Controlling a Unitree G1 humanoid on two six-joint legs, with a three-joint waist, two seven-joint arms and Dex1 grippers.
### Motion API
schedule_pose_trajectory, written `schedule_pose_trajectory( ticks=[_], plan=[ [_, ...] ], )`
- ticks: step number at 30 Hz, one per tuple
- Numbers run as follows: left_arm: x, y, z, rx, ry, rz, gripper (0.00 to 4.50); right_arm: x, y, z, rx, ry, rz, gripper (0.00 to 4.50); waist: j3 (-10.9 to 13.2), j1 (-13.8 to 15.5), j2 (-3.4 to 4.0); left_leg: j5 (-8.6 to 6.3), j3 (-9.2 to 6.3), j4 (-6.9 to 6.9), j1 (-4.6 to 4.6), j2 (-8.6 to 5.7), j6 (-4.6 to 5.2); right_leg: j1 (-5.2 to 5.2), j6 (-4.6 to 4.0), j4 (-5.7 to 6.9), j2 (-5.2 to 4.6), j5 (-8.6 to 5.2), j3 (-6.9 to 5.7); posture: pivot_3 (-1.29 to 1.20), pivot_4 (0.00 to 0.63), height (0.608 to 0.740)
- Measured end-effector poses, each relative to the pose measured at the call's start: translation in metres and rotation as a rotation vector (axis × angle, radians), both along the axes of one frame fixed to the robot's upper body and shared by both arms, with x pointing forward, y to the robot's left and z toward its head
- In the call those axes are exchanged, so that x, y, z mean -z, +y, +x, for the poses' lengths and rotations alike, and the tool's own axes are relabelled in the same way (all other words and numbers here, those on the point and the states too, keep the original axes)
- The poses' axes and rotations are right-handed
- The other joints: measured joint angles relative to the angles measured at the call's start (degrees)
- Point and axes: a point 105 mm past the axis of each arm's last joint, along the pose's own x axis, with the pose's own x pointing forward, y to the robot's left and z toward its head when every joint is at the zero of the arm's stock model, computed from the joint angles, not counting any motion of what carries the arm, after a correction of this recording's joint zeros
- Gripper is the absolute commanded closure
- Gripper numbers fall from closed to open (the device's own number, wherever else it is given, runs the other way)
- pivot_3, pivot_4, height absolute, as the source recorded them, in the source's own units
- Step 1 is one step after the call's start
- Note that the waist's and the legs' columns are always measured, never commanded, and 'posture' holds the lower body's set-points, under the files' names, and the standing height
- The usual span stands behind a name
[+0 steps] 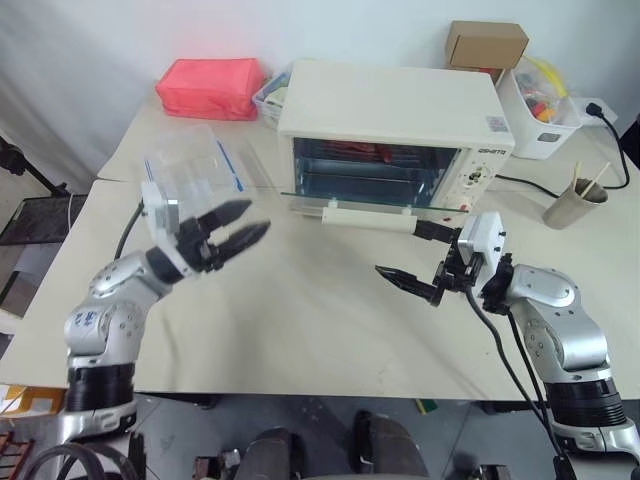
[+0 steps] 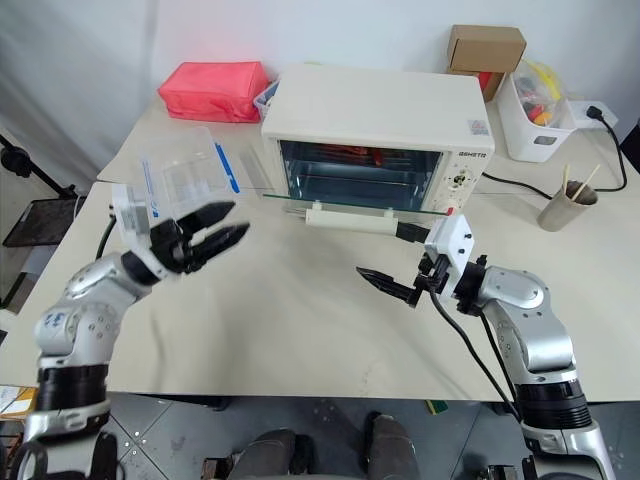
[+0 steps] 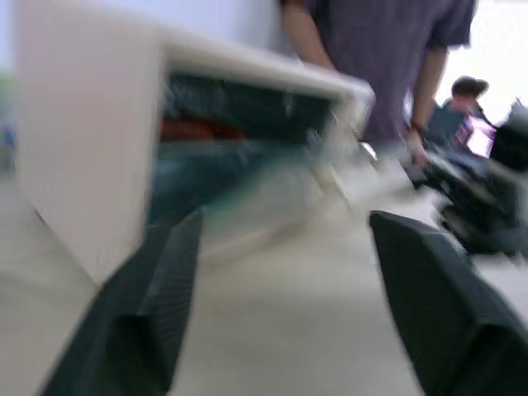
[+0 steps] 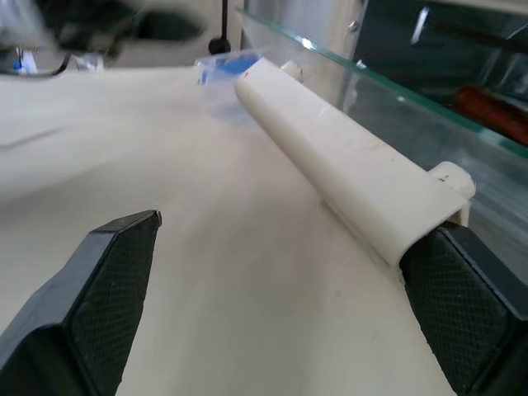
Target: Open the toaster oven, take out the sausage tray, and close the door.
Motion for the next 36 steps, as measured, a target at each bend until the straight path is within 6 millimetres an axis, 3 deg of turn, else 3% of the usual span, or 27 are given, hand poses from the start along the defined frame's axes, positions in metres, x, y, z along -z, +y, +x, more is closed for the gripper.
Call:
schedule_pose_trajectory(
  ticks=[7, 8, 17, 24, 30, 36],
  plan=[
    [-0.008, -0.020, 0.043, -0.033, -0.022, -0.037, 4.37, 0.001, 0.004, 0.002, -0.012, -0.034, -0.005, 0.00, 0.01, -0.09, -0.01, -0.01, 0.00, -0.02, -0.02, 0.09, -0.02, -0.02, 0.00, -0.07, 0.26, 0.00, -0.03, 0.00, 0.150, 0.740],
    [-0.006, -0.023, 0.047, -0.033, -0.019, -0.028, 4.47, 0.001, 0.005, 0.003, -0.013, -0.038, -0.008, 0.00, 0.01, -0.06, -0.02, -0.01, 0.00, -0.02, -0.03, 0.11, -0.02, -0.02, 0.00, -0.08, 0.28, 0.00, -0.03, 0.00, 0.150, 0.740],
    [0.012, -0.053, 0.059, 0.037, -0.012, 0.040, 4.47, 0.008, 0.000, -0.001, 0.008, -0.053, -0.032, 0.00, 0.02, 0.22, -0.04, -0.01, -0.04, 0.00, -0.08, 0.11, -0.02, -0.02, 0.00, -0.09, 0.29, 0.00, -0.08, 0.00, 0.150, 0.740],
    [0.025, -0.069, 0.053, 0.144, 0.004, 0.076, 4.47, 0.022, -0.022, -0.027, 0.128, -0.021, -0.036, 0.00, 0.04, 1.72, -0.06, -0.02, -0.22, 0.22, -0.29, 0.08, 0.00, -0.01, 0.05, -0.13, 0.27, 0.03, -0.20, 0.00, 0.150, 0.740],
    [0.037, -0.080, 0.046, 0.229, -0.012, 0.163, 4.47, 0.049, -0.076, -0.076, 0.402, 0.047, -0.077, 0.00, 0.05, 2.42, -0.09, -0.04, -0.15, 0.43, -0.26, 0.06, 0.04, 0.12, 0.19, -0.17, 0.29, 0.10, -0.02, 0.00, 0.150, 0.740],
    [0.057, -0.080, 0.036, 0.276, -0.041, 0.280, 4.47, 0.058, -0.110, -0.103, 0.593, 0.056, -0.086, 0.00, 0.05, 1.63, -0.09, -0.06, -0.08, 0.35, -0.05, 0.11, 0.04, 0.19, 0.18, -0.14, 0.31, 0.10, 0.15, 0.00, 0.150, 0.740]
  ],
)
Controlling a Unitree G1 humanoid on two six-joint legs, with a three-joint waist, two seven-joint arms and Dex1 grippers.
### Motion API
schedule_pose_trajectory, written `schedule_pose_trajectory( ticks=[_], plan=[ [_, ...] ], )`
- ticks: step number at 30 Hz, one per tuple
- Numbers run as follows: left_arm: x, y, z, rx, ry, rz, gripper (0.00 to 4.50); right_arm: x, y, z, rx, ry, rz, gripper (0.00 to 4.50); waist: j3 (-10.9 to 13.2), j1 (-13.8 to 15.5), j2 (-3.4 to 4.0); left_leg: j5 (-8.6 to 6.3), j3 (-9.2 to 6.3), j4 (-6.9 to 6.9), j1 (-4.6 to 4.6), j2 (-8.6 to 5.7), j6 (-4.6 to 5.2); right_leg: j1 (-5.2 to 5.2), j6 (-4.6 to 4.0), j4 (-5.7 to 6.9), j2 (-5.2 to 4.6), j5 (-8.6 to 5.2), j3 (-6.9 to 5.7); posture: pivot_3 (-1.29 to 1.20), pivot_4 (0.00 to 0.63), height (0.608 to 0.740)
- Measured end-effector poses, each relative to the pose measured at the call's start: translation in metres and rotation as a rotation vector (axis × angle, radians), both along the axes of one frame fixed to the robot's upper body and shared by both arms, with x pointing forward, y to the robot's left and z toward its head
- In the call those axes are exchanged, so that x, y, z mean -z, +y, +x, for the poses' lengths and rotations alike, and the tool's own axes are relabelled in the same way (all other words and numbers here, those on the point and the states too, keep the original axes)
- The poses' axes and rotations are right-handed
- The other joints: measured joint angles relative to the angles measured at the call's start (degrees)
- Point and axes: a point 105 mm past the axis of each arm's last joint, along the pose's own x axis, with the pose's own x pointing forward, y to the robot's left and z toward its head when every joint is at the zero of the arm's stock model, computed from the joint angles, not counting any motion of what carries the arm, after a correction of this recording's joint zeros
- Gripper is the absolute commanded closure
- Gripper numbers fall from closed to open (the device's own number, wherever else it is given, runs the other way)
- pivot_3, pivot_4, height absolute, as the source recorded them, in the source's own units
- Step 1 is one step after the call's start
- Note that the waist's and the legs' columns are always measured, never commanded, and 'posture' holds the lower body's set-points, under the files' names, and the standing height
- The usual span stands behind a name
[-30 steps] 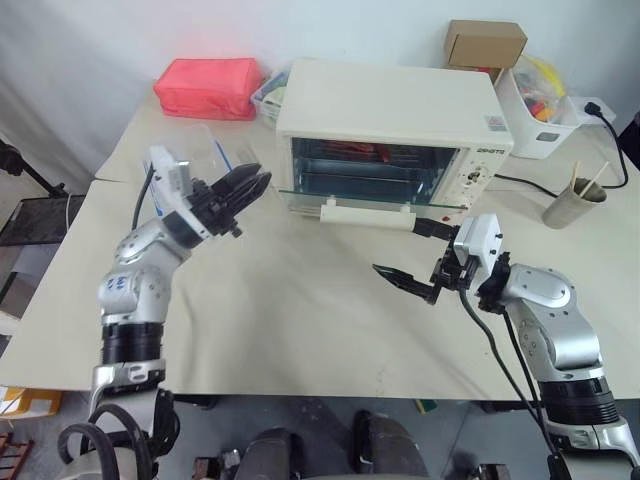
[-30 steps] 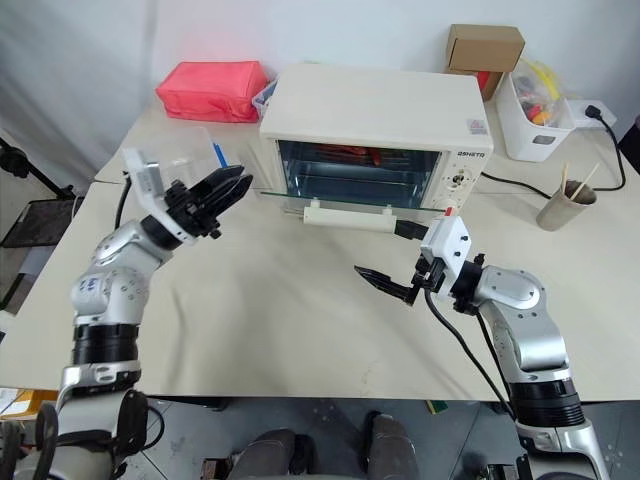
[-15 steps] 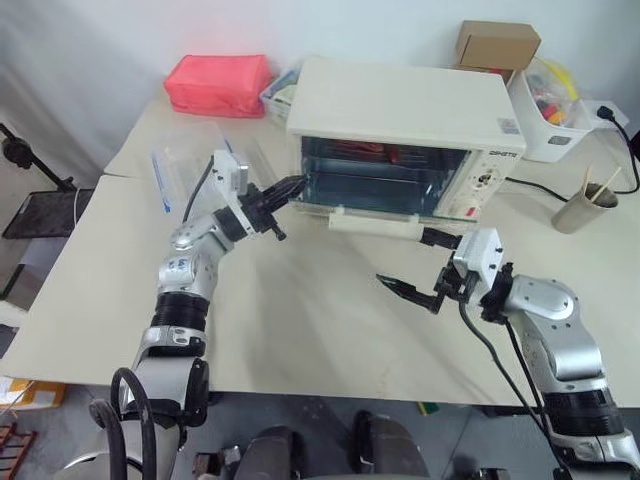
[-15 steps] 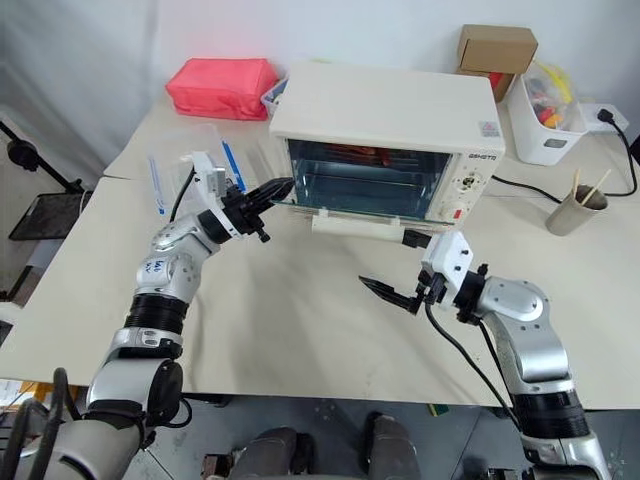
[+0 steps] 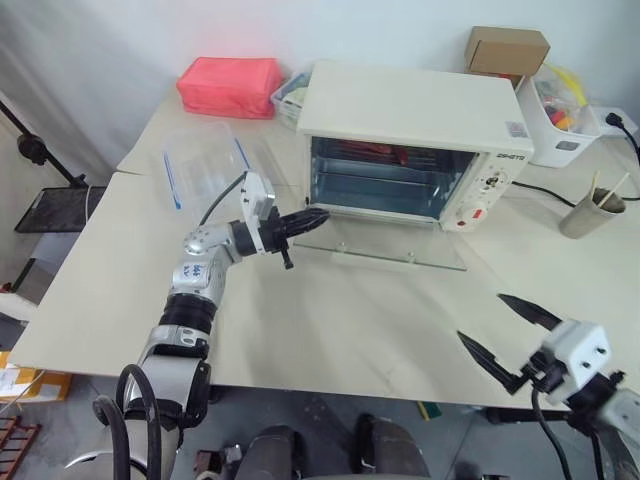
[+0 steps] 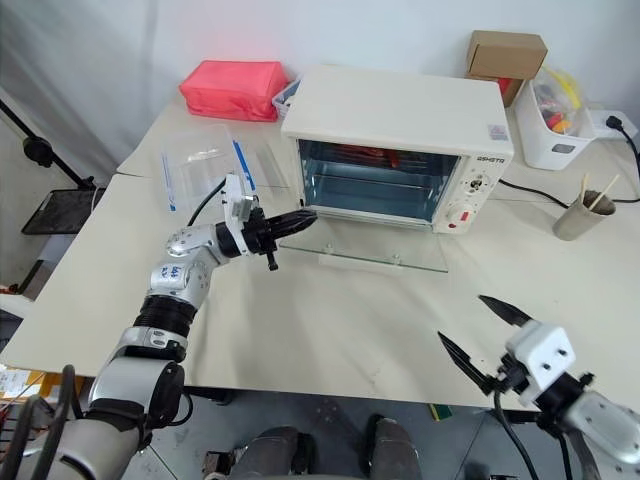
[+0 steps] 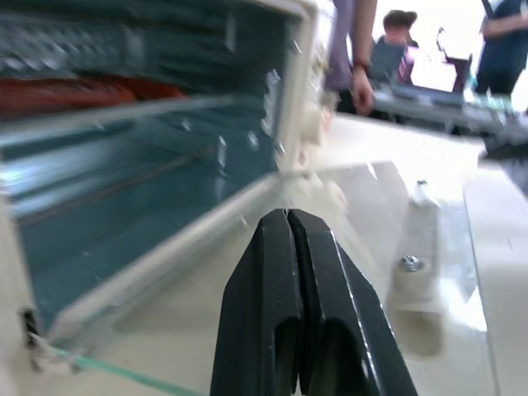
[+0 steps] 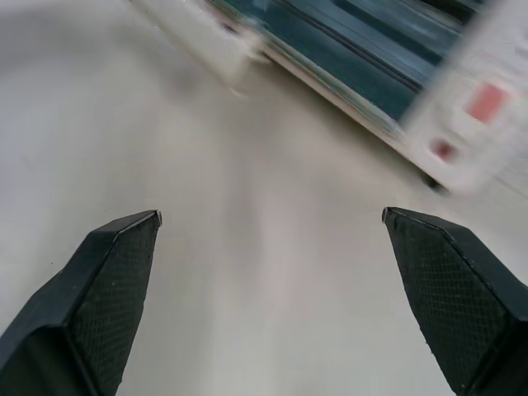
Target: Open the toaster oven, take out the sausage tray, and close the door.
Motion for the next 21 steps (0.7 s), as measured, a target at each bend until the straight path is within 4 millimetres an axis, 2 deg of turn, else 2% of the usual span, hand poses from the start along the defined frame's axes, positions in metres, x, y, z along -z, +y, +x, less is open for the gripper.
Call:
schedule_pose_trajectory(
  ticks=[4, 9, 11, 15, 18, 21],
  plan=[
    [0.023, 0.000, -0.007, 0.008, 0.021, 0.053, 4.47, -0.005, -0.008, 0.000, 0.049, -0.030, -0.005, 0.00, 0.00, -0.41, 0.00, -0.02, 0.03, 0.00, 0.02, 0.05, 0.02, -0.03, -0.02, 0.02, 0.00, -0.01, 0.10, 0.00, 0.150, 0.740],
    [0.039, 0.004, -0.017, -0.007, 0.019, 0.074, 4.47, -0.033, -0.002, 0.022, -0.002, -0.119, -0.039, 0.00, -0.01, -0.39, 0.01, -0.05, 0.00, 0.01, 0.02, 0.06, 0.05, -0.05, -0.04, 0.05, -0.10, -0.01, 0.53, 0.00, 0.150, 0.740],
    [0.040, 0.005, -0.021, -0.016, 0.006, 0.074, 4.47, -0.043, 0.003, 0.031, -0.023, -0.156, -0.037, 0.00, -0.01, -0.37, 0.02, -0.08, -0.01, 0.02, 0.02, 0.09, 0.03, -0.05, -0.05, 0.05, -0.21, -0.02, 0.55, 0.00, 0.150, 0.740],
    [0.041, 0.015, -0.027, -0.077, -0.006, 0.065, 4.47, -0.067, 0.035, 0.058, -0.132, -0.236, -0.024, 0.00, -0.02, -0.56, 0.04, -0.08, 0.01, 0.04, 0.03, 0.01, 0.06, -0.07, -0.07, 0.12, -0.63, -0.03, 0.40, 0.00, 0.150, 0.740],
    [0.042, 0.025, -0.032, -0.148, 0.007, 0.021, 3.97, -0.086, 0.075, 0.085, -0.239, -0.296, -0.068, 0.00, -0.03, -1.44, 0.05, -0.08, 0.00, 0.04, 0.01, 0.00, 0.08, -0.10, -0.09, 0.17, -0.70, -0.04, 0.34, 0.00, 0.150, 0.740],
    [0.037, 0.034, -0.039, -0.197, 0.007, -0.020, 3.07, -0.092, 0.101, 0.109, -0.252, -0.344, -0.117, 0.00, -0.02, -1.67, 0.04, -0.08, -0.12, 0.05, -0.05, -0.04, 0.08, -0.11, -0.12, 0.19, -0.74, -0.05, 0.17, 0.00, 0.150, 0.740]
  ],
)
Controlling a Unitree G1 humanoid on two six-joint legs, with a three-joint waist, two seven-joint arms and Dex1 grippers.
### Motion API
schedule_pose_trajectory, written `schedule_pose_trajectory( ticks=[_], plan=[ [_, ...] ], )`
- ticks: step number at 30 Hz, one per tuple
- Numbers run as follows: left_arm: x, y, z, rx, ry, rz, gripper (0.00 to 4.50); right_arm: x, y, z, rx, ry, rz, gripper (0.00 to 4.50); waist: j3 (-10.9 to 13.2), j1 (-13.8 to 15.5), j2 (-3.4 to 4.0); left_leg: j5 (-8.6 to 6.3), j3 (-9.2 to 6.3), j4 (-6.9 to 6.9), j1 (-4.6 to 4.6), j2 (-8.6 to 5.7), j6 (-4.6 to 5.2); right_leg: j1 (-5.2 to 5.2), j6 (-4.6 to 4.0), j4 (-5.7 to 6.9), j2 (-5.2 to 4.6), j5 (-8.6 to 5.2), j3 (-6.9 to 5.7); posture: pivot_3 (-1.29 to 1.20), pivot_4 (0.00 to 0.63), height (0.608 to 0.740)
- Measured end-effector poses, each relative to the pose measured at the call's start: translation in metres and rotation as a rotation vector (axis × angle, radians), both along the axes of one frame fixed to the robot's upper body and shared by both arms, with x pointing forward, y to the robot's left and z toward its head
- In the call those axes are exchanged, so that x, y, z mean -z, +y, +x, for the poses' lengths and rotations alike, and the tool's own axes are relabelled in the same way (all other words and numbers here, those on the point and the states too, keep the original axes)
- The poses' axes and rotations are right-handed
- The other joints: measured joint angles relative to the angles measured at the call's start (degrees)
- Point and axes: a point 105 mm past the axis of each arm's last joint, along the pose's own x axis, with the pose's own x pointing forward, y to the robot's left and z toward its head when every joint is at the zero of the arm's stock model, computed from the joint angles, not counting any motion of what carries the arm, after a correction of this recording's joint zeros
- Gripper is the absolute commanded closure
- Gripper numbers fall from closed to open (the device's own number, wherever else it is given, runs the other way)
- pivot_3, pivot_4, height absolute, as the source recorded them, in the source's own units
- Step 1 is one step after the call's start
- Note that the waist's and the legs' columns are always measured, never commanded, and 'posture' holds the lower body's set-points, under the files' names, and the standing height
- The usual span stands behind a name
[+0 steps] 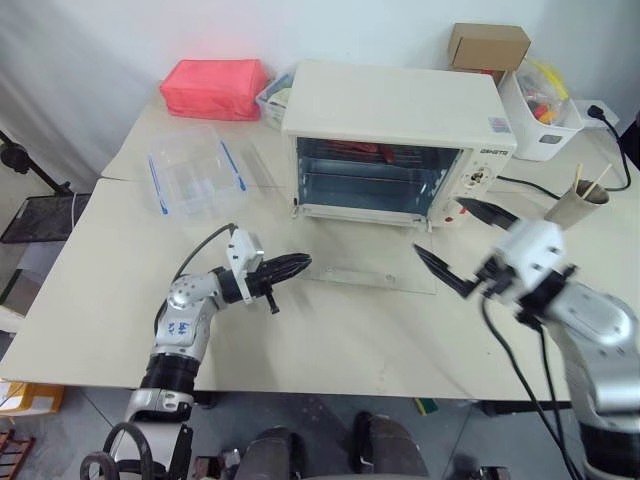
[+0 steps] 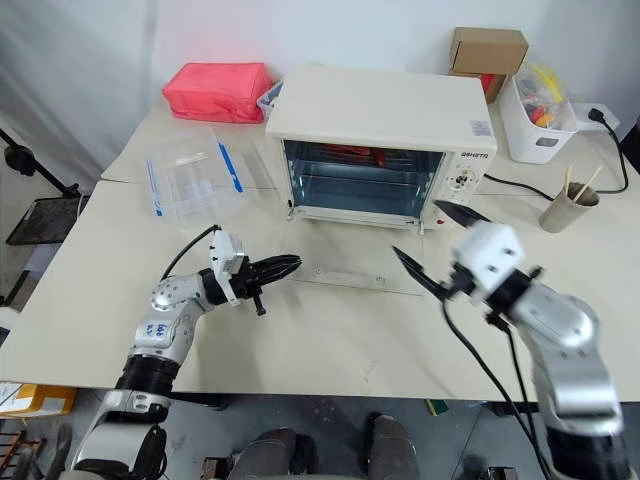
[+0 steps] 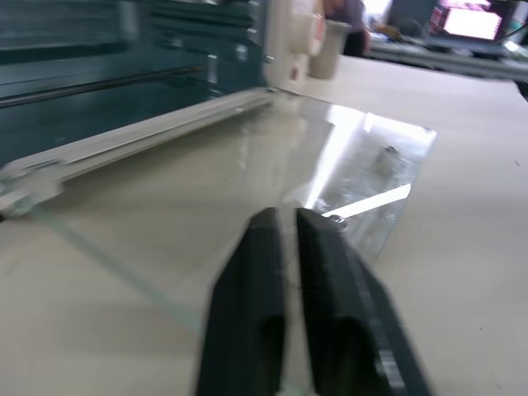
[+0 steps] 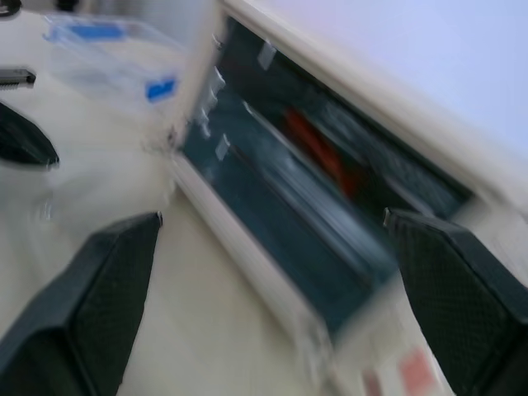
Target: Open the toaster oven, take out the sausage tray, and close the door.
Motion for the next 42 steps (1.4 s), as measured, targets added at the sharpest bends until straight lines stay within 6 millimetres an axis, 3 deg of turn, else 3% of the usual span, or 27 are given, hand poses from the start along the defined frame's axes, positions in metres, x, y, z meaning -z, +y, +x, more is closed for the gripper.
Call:
schedule_pose_trajectory(
  ticks=[5, 8, 13, 19, 27, 33, 42],
  plan=[
    [-0.017, 0.019, -0.014, -0.096, -0.045, -0.053, 1.61, -0.008, 0.048, 0.050, 0.038, -0.146, -0.132, 0.00, 0.00, -0.65, 0.01, 0.00, -0.02, 0.01, -0.05, -0.08, 0.04, -0.03, 0.02, 0.01, -0.06, 0.01, -0.08, 0.00, 0.150, 0.740],
    [-0.021, 0.027, -0.019, -0.146, -0.043, -0.069, 0.72, -0.009, 0.066, 0.068, 0.071, -0.212, -0.236, 0.00, 0.01, -0.48, 0.02, 0.01, -0.14, 0.00, -0.07, -0.07, 0.03, -0.01, 0.01, 0.04, -0.06, 0.00, -0.20, 0.00, 0.150, 0.740],
    [-0.022, 0.029, -0.024, -0.200, -0.033, -0.094, 0.72, -0.005, 0.068, 0.105, 0.187, -0.257, -0.375, 0.00, 0.01, -0.67, 0.02, 0.01, -0.08, 0.02, -0.15, -0.15, 0.06, 0.00, 0.03, -0.02, -0.06, 0.01, -0.32, 0.00, 0.150, 0.740],
    [-0.027, 0.022, -0.026, -0.205, -0.046, -0.106, 0.72, -0.009, 0.068, 0.129, 0.265, -0.314, -0.449, 0.00, 0.02, -1.72, 0.04, 0.02, -0.10, -0.06, -0.16, -0.07, 0.05, -0.01, 0.02, -0.04, 0.02, 0.01, -0.39, 0.00, 0.150, 0.740],
    [-0.034, 0.019, -0.025, -0.202, -0.069, -0.110, 0.66, -0.009, 0.063, 0.139, 0.311, -0.343, -0.460, 2.44, 0.03, -1.79, 0.06, 0.03, -0.09, -0.06, -0.16, -0.05, 0.02, -0.01, 0.02, -0.04, 0.11, 0.00, -0.39, 0.00, 0.150, 0.740],
    [-0.052, 0.004, -0.010, -0.130, -0.108, -0.111, 0.66, 0.002, 0.069, 0.140, 0.296, -0.353, -0.508, 4.43, 0.04, -1.78, 0.07, 0.04, -0.09, -0.04, -0.20, -0.04, 0.00, -0.02, 0.02, -0.06, 0.29, 0.00, -0.41, 0.00, 0.150, 0.740],
    [-0.104, -0.016, 0.042, -0.059, -0.130, -0.169, 0.66, 0.000, 0.068, 0.141, 0.287, -0.379, -0.552, 4.49, 0.05, -1.72, 0.05, 0.10, -0.15, -0.04, -0.31, 0.03, -0.08, -0.04, 0.02, -0.14, 0.48, 0.00, -0.86, 0.00, 0.150, 0.740]
  ],
)
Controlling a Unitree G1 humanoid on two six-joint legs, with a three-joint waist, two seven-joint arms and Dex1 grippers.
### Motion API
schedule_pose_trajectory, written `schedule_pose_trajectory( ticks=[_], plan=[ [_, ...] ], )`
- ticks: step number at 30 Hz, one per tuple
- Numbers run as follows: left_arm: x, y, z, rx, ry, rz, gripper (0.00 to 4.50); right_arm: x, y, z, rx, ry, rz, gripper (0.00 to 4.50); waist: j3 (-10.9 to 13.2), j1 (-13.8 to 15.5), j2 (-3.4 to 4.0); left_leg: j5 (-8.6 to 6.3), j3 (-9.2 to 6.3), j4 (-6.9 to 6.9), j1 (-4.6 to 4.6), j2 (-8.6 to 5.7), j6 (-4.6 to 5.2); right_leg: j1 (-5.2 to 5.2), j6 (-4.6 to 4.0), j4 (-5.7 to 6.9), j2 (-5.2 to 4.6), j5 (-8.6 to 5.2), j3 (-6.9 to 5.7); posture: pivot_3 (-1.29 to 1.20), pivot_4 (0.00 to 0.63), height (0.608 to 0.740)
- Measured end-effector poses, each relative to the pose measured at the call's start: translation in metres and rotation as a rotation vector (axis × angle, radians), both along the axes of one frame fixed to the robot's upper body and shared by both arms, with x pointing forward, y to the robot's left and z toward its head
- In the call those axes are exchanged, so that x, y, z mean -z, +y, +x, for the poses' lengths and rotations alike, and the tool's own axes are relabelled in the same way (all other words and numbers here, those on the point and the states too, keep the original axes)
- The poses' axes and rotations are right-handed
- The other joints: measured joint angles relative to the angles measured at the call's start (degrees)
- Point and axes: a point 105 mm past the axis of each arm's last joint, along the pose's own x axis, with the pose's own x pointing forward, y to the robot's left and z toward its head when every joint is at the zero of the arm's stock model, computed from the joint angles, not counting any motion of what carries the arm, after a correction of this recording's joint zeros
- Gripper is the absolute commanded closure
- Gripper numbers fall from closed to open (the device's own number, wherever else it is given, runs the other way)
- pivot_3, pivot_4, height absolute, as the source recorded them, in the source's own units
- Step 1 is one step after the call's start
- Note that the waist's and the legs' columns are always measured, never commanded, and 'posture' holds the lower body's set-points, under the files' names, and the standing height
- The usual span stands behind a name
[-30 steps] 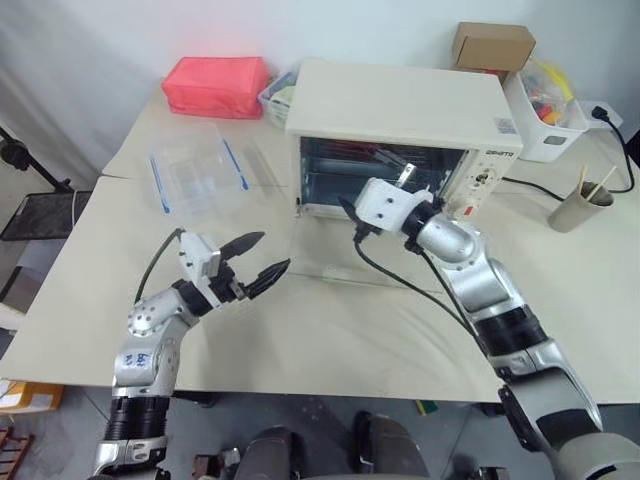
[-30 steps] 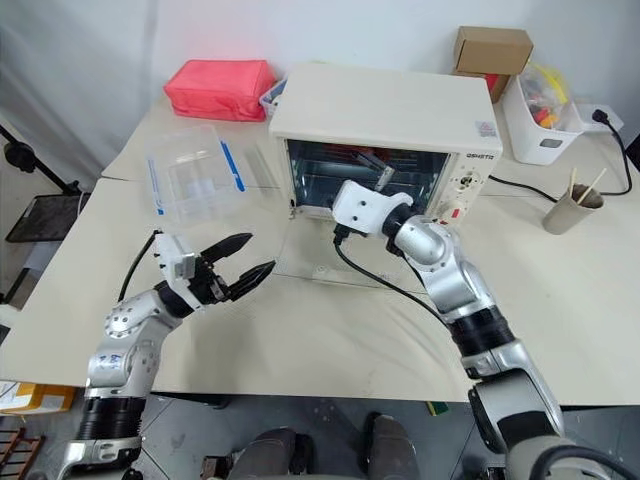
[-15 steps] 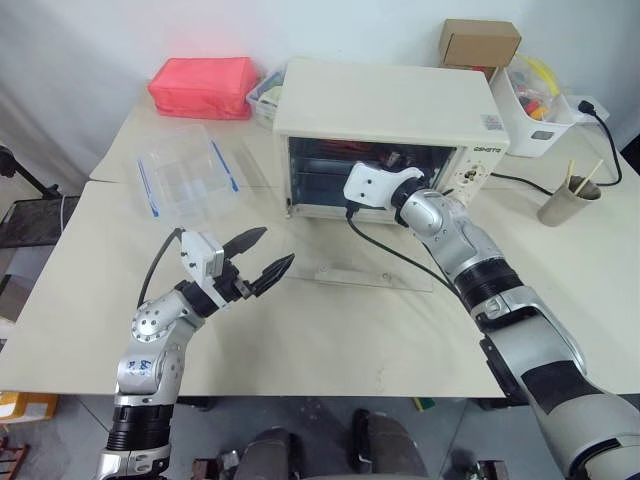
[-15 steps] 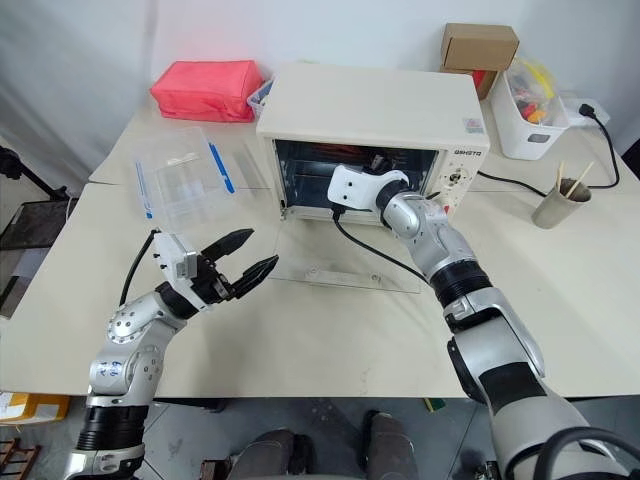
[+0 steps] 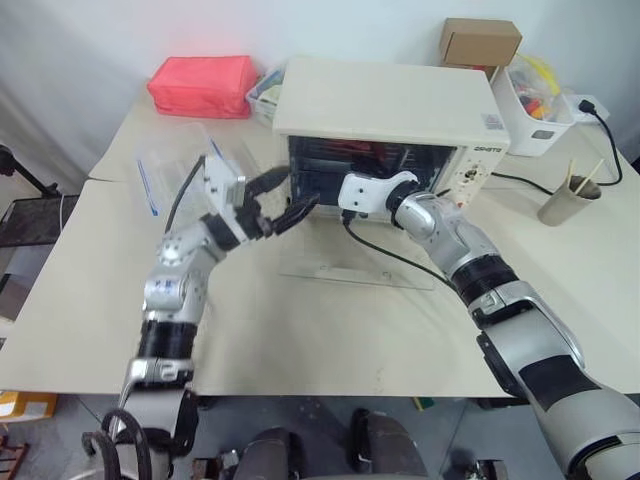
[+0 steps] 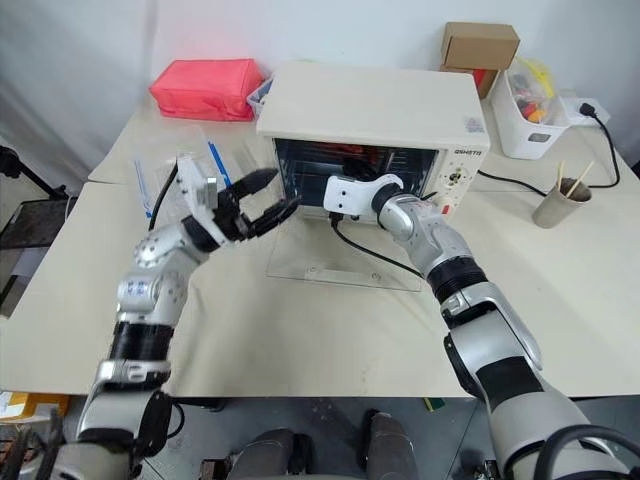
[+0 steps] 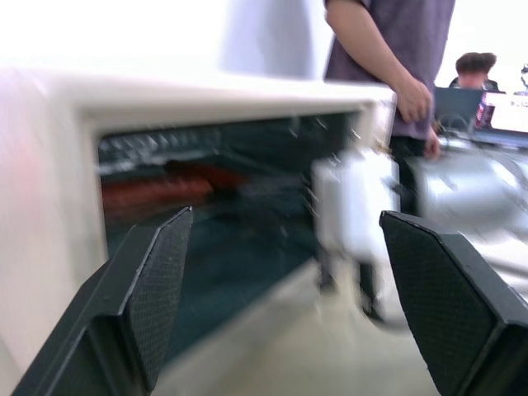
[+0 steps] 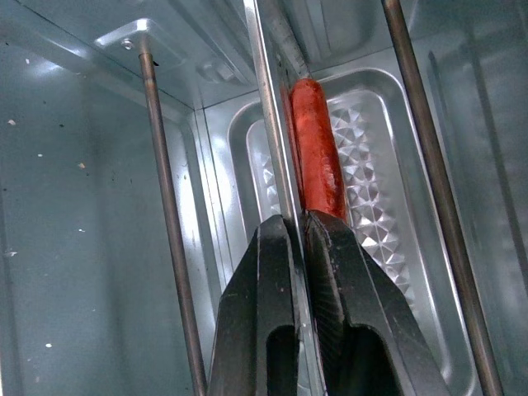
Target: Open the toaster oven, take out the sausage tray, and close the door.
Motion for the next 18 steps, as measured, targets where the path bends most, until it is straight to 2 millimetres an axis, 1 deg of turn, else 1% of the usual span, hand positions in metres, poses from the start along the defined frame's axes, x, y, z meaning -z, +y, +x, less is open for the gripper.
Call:
schedule_pose_trajectory(
  ticks=[2, 5, 7, 10, 12, 17, 18],
  plan=[
    [-0.009, -0.003, 0.012, 0.003, 0.022, -0.025, 0.66, -0.001, 0.000, 0.000, -0.002, -0.004, -0.003, 4.49, 0.00, 0.01, 0.00, 0.01, -0.05, 0.05, -0.12, 0.02, 0.01, -0.03, 0.00, -0.06, 0.04, 0.00, -0.06, 0.00, 0.150, 0.740],
    [-0.014, -0.007, 0.016, 0.039, 0.021, -0.028, 0.66, -0.004, -0.002, -0.002, -0.007, -0.019, -0.018, 4.49, 0.00, 0.03, 0.00, 0.02, -0.10, 0.06, -0.45, 0.02, 0.00, -0.33, 0.00, -0.01, 0.06, 0.00, -0.09, 0.00, 0.150, 0.740],
    [-0.012, -0.007, 0.017, 0.063, 0.035, -0.026, 0.66, -0.005, -0.003, -0.008, -0.025, -0.028, -0.034, 4.49, 0.00, 0.12, 0.00, 0.02, -0.10, 0.05, -0.64, 0.01, 0.00, -0.60, 0.00, 0.11, 0.07, 0.00, -0.07, 0.00, 0.150, 0.740],
    [-0.008, -0.007, 0.017, 0.095, 0.059, -0.030, 0.66, -0.002, -0.002, -0.019, -0.053, -0.030, -0.048, 4.49, 0.00, 0.07, -0.01, 0.02, -0.10, 0.01, -0.72, 0.03, 0.00, -0.70, 0.00, 0.12, 0.14, 0.00, -0.08, 0.00, 0.150, 0.740],
    [-0.007, -0.005, 0.017, 0.120, 0.086, -0.054, 0.66, 0.001, -0.002, -0.033, -0.079, -0.028, -0.049, 4.49, 0.00, 0.14, 0.00, 0.02, -0.10, 0.01, -0.73, 0.06, 0.00, -0.71, 0.00, 0.12, 0.17, 0.00, -0.07, 0.00, 0.150, 0.740],
    [-0.001, -0.003, 0.016, 0.142, 0.117, -0.046, 0.66, 0.015, -0.002, -0.071, -0.118, 0.009, -0.056, 4.49, 0.00, 0.41, -0.03, 0.03, -0.01, 0.16, -0.73, 0.04, 0.00, -0.68, 0.00, 0.12, 0.17, 0.00, 0.04, 0.00, 0.150, 0.740],
    [-0.001, -0.002, 0.016, 0.144, 0.119, -0.044, 0.66, 0.017, -0.002, -0.076, -0.119, 0.016, -0.054, 4.49, 0.00, 0.44, -0.03, 0.04, 0.00, 0.16, -0.73, 0.04, 0.01, -0.68, 0.00, 0.13, 0.17, 0.00, 0.07, 0.00, 0.150, 0.740]
  ],
)
